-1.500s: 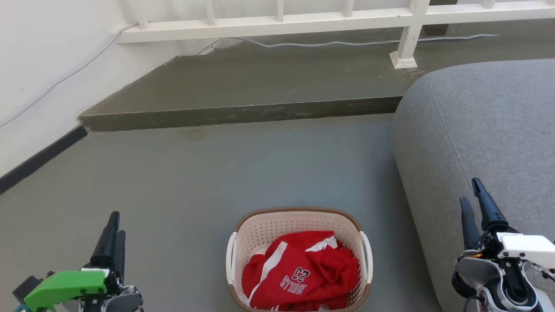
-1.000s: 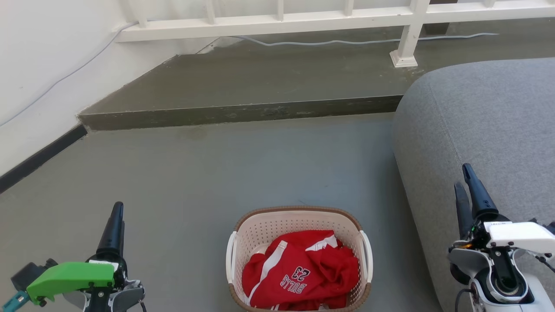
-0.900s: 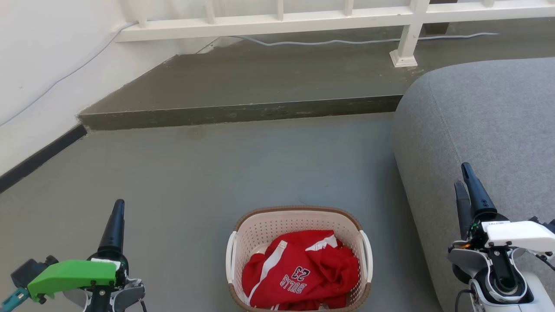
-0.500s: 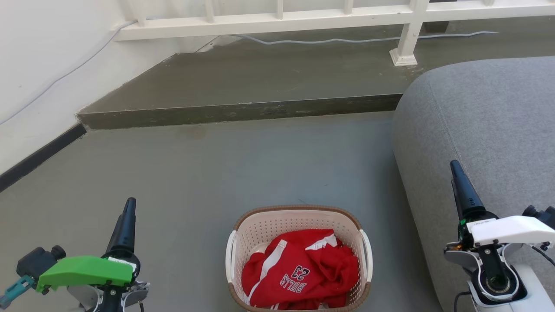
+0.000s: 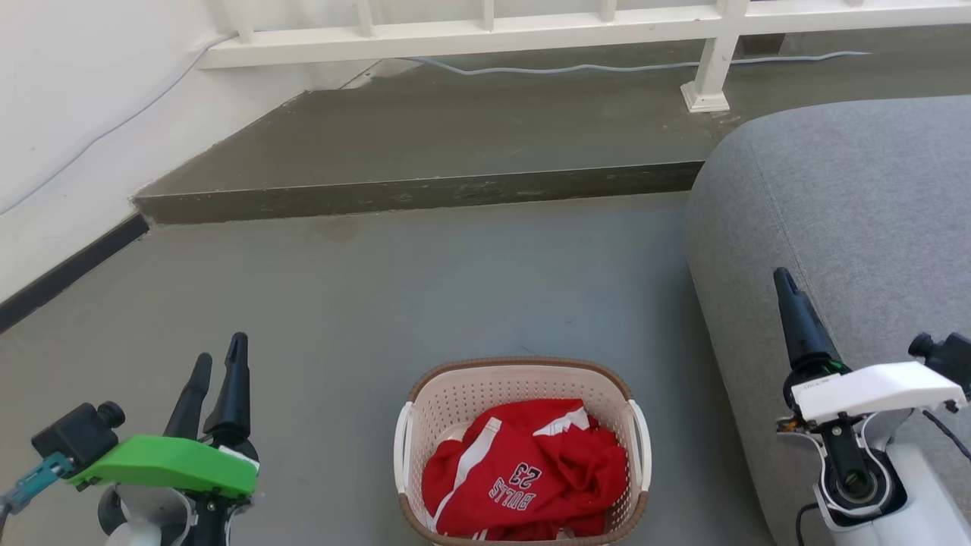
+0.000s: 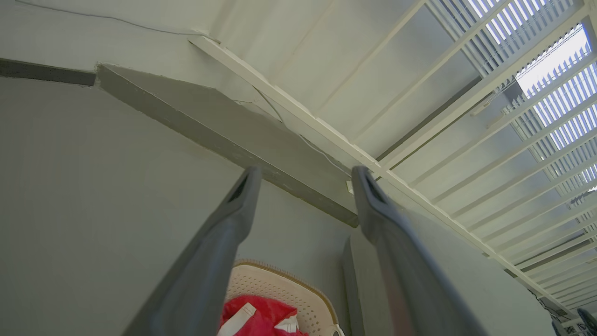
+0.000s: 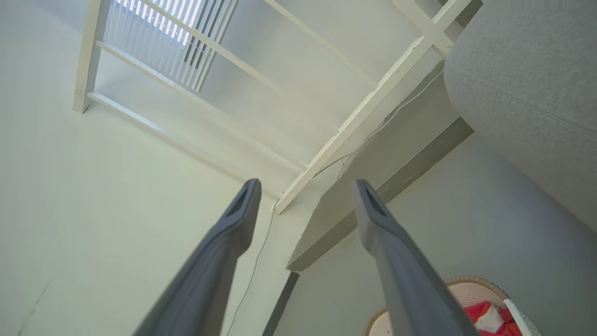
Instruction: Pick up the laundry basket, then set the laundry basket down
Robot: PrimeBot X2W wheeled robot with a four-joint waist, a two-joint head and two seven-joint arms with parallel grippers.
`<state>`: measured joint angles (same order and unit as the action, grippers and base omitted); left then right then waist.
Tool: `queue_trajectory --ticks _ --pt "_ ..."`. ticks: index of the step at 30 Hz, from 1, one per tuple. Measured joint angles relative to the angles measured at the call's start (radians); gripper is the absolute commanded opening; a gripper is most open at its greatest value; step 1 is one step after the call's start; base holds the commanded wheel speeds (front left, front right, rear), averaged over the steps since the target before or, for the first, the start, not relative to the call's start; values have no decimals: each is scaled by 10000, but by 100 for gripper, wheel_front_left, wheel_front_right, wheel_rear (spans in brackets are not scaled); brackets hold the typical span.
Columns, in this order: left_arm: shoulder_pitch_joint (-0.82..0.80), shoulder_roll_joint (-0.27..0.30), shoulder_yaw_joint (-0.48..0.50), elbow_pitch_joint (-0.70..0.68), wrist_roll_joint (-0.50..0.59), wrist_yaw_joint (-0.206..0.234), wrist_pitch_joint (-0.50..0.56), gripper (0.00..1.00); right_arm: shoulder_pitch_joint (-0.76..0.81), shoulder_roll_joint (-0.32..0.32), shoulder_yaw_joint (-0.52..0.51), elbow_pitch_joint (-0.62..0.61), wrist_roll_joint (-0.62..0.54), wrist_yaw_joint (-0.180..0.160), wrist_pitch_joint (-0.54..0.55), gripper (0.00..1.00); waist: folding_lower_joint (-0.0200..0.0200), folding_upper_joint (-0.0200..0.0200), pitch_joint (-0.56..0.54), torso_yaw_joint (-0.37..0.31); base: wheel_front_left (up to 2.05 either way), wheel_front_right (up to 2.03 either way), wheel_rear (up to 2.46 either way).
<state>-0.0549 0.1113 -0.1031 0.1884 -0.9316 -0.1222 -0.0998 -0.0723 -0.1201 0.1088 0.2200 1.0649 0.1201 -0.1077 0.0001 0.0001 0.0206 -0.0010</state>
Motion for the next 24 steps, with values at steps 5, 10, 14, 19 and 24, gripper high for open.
queue_trajectory --ticks 5,10,14,19,24 --pt "-27 -2 -109 -38 920 2 -178 100 -74 -6 -2 -58 -857 -119 -140 100 0 0 20 -16 0 0 0" --pt "-67 -8 -278 -75 1950 98 -349 100 -85 -35 84 -96 -1873 -280 -305 100 0 0 37 -33 0 0 0" --pt "-68 -38 -322 -115 2650 144 -512 100 -113 -40 217 -159 -2654 -403 -430 100 0 0 56 -46 0 0 0" --pt "-70 -96 -405 -194 3469 184 -675 100 -213 -36 405 -184 -3505 -430 -608 100 0 0 86 -50 0 0 0" --pt "-71 -238 -510 -276 4190 184 -872 100 -224 -27 529 -196 -4272 -451 -784 100 0 0 115 -53 0 0 0"
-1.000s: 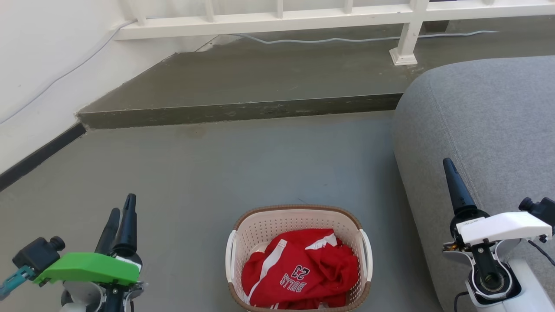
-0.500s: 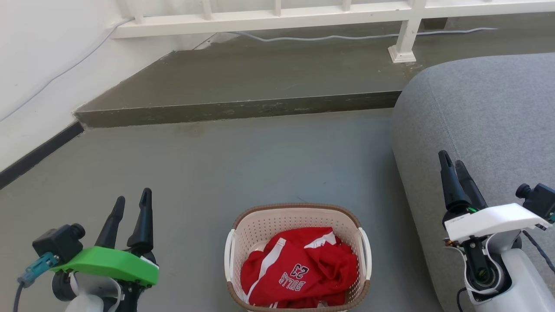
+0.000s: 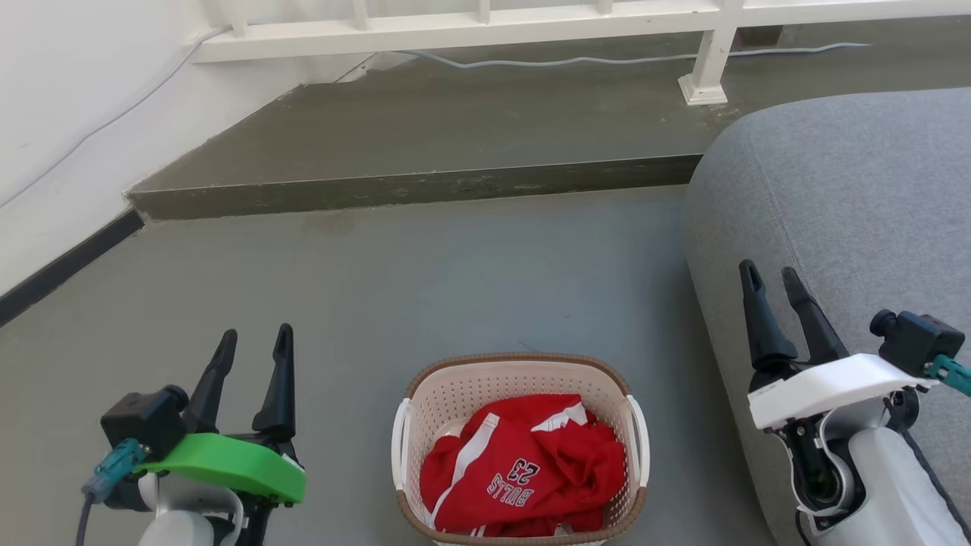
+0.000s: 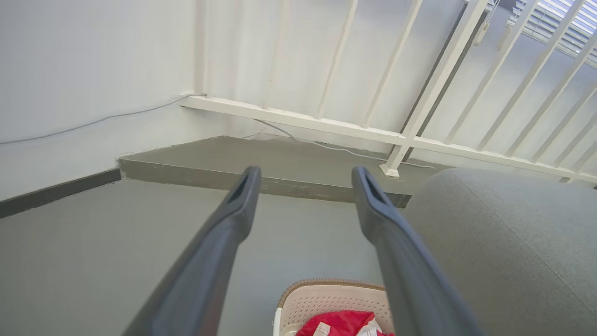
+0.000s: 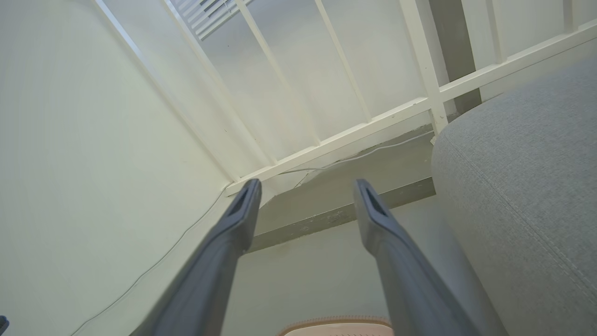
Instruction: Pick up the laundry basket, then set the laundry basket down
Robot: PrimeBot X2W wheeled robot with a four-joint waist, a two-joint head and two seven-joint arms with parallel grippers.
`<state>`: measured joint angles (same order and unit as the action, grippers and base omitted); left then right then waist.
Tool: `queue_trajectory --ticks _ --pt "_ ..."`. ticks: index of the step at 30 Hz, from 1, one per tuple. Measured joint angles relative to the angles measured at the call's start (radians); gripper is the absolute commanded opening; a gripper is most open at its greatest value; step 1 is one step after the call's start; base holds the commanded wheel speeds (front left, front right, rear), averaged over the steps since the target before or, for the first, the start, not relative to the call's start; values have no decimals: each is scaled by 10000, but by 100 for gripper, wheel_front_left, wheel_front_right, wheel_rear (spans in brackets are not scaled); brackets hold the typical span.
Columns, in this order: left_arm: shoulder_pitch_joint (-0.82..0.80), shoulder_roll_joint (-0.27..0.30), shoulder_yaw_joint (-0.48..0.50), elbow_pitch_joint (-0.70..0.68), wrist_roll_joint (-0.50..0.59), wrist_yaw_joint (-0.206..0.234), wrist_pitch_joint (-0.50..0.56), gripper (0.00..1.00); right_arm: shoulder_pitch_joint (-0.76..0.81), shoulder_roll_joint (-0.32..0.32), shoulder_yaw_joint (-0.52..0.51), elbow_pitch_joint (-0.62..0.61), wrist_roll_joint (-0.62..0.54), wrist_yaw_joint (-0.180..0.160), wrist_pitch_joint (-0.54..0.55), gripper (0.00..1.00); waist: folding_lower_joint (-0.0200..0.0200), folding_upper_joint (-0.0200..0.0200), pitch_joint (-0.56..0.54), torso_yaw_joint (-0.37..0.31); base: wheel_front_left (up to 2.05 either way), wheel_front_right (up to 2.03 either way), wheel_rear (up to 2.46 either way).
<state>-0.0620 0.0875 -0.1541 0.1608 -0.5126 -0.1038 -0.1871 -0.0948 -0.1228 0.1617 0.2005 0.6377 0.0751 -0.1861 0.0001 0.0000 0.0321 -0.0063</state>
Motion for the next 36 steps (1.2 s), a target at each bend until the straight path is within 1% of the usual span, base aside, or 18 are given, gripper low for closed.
queue_trajectory --ticks 3,12,14,19,36 --pt "-2 -23 -42 -52 479 0 -77 100 -1 6 65 15 -523 -153 -86 100 0 0 14 -4 0 0 0" --pt "-12 -69 -86 -146 1772 0 -364 100 -15 46 167 104 -1829 -249 -368 100 0 0 64 -13 0 0 0" --pt "-13 -79 -96 -161 2008 0 -481 100 -34 54 188 111 -2167 -334 -470 100 0 0 73 -14 0 0 0" --pt "-29 -100 -104 -270 2656 0 -621 100 -103 127 255 111 -2800 -334 -642 100 0 0 90 -17 0 0 0" --pt "-38 -274 -17 -293 2725 -31 -648 100 -114 295 102 328 -2993 -320 -644 100 0 0 130 -21 0 0 0"
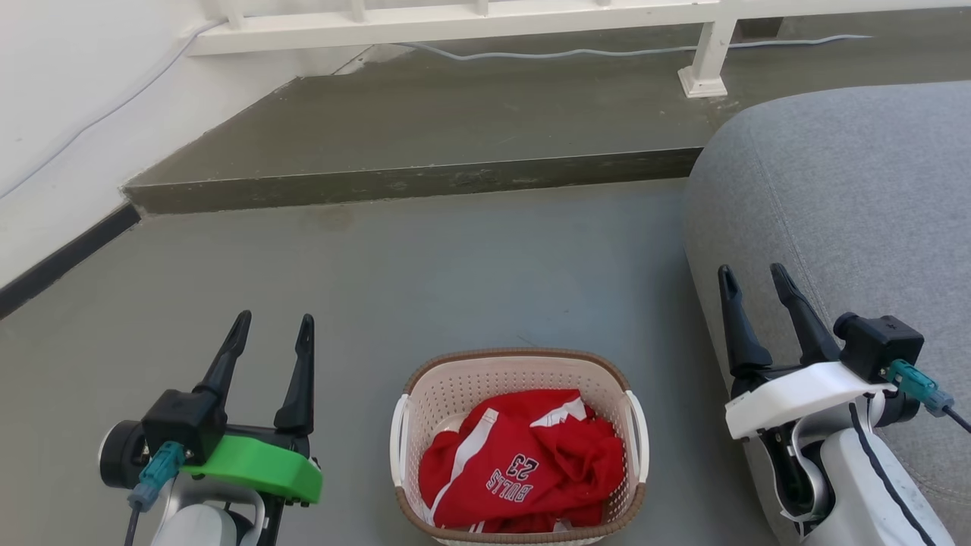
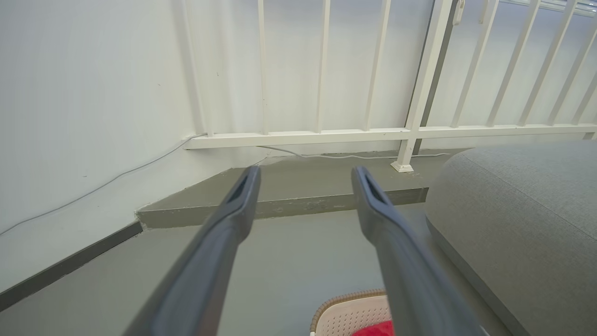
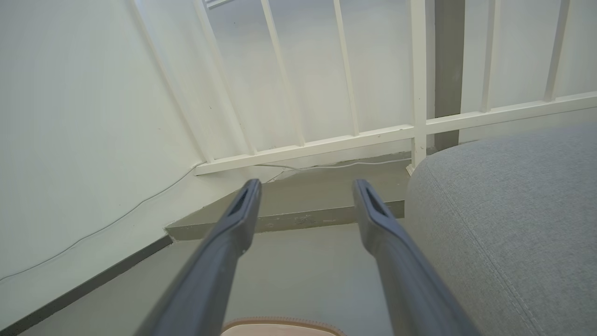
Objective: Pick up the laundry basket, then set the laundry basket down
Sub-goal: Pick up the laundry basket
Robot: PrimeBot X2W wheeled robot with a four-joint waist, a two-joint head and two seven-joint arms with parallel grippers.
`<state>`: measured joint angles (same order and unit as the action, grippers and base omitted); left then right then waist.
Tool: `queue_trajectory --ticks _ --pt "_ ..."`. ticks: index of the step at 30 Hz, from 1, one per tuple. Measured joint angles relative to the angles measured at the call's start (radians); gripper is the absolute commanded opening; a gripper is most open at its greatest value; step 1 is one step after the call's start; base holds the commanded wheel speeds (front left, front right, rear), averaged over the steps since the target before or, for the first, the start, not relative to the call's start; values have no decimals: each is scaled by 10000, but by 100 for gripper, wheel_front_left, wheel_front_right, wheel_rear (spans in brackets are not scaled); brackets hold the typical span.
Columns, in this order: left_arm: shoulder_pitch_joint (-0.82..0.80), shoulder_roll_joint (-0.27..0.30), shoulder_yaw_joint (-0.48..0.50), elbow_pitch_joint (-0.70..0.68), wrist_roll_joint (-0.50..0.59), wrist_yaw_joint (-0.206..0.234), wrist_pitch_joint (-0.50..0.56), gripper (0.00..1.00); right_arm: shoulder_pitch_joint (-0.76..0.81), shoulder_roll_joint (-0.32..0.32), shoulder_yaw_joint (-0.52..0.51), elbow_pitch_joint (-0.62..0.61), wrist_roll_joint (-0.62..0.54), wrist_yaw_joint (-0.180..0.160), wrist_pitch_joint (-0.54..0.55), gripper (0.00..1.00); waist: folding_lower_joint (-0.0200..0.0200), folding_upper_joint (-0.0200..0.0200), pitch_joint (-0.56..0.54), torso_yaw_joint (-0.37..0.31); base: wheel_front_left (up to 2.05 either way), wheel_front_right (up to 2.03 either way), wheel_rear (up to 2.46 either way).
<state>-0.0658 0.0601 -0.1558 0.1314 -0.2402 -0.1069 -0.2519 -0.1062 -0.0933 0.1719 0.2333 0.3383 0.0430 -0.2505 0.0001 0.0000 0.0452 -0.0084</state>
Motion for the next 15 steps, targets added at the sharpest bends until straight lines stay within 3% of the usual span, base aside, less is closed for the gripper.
queue_trajectory --ticks 15 --pt "-79 -73 293 -144 17 -75 0 100 -93 140 -8 84 -240 94 0 100 0 0 480 -165 0 0 0"
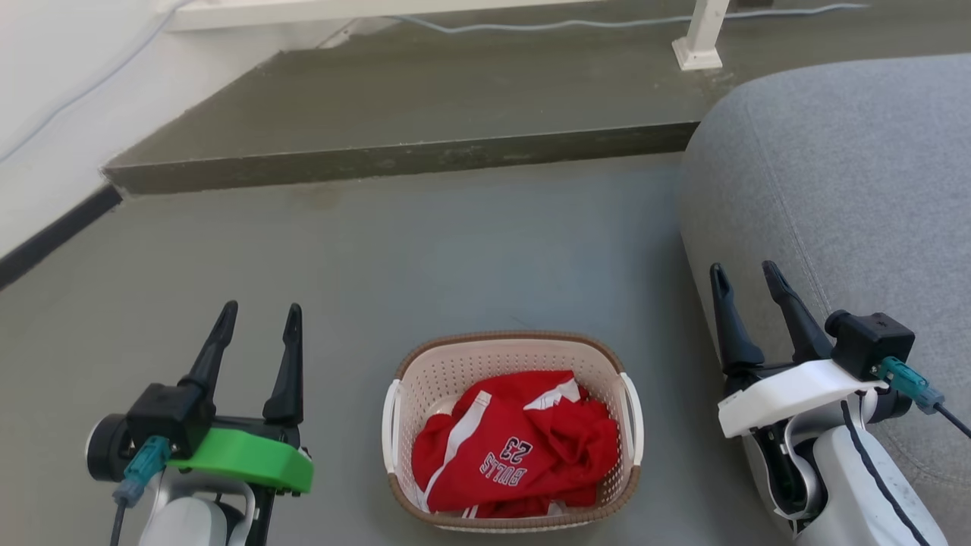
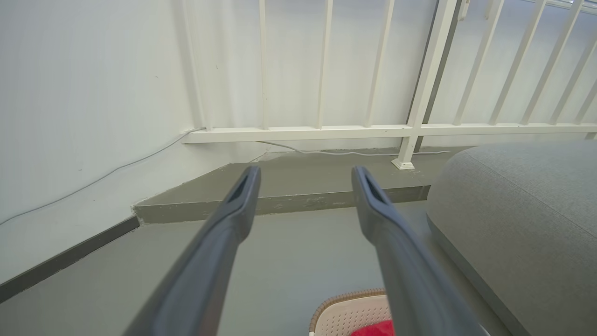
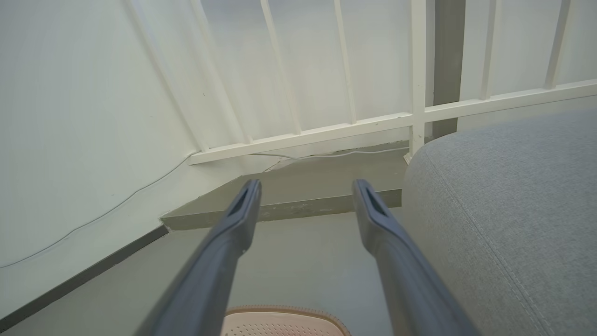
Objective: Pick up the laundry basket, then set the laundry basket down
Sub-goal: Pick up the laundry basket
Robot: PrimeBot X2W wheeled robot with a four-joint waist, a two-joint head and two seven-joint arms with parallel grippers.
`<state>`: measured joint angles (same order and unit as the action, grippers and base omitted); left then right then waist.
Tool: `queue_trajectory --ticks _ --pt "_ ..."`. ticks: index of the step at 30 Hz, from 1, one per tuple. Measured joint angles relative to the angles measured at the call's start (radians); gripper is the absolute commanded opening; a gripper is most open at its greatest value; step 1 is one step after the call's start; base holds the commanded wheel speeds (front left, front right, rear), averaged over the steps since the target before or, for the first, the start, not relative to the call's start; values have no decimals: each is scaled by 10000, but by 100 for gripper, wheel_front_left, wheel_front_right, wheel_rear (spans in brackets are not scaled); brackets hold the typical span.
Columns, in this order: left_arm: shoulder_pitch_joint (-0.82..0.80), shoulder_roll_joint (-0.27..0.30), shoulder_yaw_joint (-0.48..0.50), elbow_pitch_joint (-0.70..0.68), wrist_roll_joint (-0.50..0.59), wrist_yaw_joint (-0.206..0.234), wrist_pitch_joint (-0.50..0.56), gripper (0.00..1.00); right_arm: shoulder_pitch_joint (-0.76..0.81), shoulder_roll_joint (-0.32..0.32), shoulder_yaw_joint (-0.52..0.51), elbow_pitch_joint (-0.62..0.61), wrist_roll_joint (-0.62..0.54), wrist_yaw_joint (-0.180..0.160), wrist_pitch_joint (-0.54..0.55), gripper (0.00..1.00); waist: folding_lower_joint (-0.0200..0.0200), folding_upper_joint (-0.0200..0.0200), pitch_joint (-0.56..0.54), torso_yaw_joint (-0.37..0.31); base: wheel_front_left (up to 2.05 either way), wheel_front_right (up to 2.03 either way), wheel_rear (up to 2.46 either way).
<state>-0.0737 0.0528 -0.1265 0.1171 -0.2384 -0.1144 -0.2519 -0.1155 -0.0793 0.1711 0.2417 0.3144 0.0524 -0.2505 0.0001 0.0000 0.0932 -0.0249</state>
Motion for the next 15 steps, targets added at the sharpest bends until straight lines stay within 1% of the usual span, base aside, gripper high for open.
queue_trajectory --ticks 11,15 --pt "-399 -31 21 0 -63 -42 0 100 -121 128 -25 221 0 0 0 100 -1 0 905 -200 0 0 0" --pt "-787 -38 -6 21 -88 -88 0 100 -271 138 -54 290 0 -2 0 100 0 0 1337 -260 0 0 0"
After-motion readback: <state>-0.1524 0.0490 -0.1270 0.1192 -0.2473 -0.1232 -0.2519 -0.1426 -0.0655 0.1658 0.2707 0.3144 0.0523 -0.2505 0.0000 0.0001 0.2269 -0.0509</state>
